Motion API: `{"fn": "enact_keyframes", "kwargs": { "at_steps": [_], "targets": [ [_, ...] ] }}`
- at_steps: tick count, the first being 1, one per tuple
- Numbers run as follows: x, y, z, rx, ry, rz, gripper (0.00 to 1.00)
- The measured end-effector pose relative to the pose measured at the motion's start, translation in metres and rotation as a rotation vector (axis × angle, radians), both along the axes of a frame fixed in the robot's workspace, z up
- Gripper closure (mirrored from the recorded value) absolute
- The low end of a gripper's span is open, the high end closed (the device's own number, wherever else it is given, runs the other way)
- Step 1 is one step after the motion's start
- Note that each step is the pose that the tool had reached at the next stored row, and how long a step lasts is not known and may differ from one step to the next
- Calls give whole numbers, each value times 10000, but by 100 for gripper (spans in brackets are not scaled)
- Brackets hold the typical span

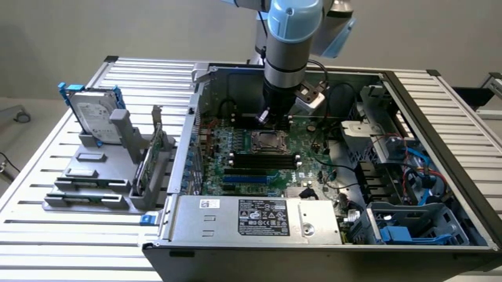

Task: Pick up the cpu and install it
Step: 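Install the first cpu locking lever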

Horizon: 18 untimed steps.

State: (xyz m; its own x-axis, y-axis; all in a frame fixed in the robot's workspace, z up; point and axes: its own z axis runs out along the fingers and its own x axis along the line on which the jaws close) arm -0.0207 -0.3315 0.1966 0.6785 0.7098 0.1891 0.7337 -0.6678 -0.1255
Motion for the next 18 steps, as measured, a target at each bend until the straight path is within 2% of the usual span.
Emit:
{"fn": "enact_keyframes", "kwargs": {
  "at_steps": [18],
  "targets": [
    [0,-13,-3,-2,0,-79,89]
  ]
}}
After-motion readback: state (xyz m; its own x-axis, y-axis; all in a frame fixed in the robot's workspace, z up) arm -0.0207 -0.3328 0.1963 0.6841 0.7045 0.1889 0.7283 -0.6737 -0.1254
